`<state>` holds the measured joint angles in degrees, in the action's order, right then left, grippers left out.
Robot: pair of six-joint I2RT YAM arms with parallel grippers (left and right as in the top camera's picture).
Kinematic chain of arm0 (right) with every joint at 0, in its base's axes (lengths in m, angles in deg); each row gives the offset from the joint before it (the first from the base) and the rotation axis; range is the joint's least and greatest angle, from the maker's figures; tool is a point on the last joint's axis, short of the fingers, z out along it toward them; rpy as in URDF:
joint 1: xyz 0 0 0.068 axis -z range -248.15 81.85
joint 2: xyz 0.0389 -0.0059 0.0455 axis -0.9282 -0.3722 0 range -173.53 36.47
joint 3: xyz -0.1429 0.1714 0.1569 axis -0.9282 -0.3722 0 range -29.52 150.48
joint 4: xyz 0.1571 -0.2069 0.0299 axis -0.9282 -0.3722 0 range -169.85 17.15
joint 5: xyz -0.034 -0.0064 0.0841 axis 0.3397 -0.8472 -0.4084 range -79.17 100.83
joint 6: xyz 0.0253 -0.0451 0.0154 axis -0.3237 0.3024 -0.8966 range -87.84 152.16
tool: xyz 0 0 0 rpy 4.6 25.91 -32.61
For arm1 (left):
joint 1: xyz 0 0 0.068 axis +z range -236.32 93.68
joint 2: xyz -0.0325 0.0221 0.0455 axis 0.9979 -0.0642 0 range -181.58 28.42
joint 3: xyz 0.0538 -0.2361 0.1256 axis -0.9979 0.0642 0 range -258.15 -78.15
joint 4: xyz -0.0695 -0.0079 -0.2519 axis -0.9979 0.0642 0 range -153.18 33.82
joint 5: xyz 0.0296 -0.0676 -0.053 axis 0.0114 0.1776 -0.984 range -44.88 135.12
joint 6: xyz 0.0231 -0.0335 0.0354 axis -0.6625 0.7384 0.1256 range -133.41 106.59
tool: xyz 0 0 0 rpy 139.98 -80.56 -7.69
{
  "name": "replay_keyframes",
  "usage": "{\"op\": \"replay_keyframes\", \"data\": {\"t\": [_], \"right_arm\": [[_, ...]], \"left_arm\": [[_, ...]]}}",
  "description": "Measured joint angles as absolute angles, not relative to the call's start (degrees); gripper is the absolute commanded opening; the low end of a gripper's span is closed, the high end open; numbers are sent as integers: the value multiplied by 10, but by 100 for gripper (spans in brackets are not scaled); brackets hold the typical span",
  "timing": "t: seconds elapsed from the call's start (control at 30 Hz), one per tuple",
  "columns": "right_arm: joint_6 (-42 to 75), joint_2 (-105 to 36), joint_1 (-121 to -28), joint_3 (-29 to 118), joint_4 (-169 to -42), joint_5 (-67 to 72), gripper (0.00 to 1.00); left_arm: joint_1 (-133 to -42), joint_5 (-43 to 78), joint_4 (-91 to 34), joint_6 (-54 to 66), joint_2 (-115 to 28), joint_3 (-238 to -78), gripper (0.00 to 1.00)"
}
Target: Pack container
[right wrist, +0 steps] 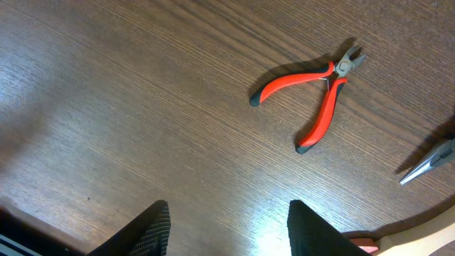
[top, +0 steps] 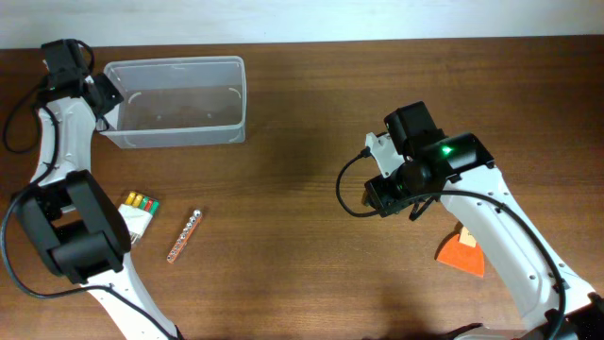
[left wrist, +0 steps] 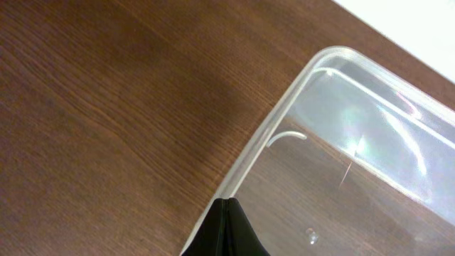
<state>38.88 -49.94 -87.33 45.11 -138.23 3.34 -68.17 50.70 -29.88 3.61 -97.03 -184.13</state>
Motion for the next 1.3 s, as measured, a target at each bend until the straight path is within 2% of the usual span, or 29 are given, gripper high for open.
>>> {"op": "replay_keyframes", "data": {"t": [0.43, 0.7, 0.9, 1.3], "right_arm": [[389, -499, -873, 451, -1382, 35, 52], [389, -499, -873, 451, -1382, 35, 52], [389, -499, -873, 451, -1383, 35, 51], [389, -499, -873, 451, -1393, 35, 51]], "left_arm": [[-698, 463, -304, 31, -970, -1841, 2], [-805, 441, -228, -55, -970, -1841, 2], [-894, 441, -216, -83, -970, -1841, 2], [-945, 445, -168, -94, -973, -1841, 2]]}}
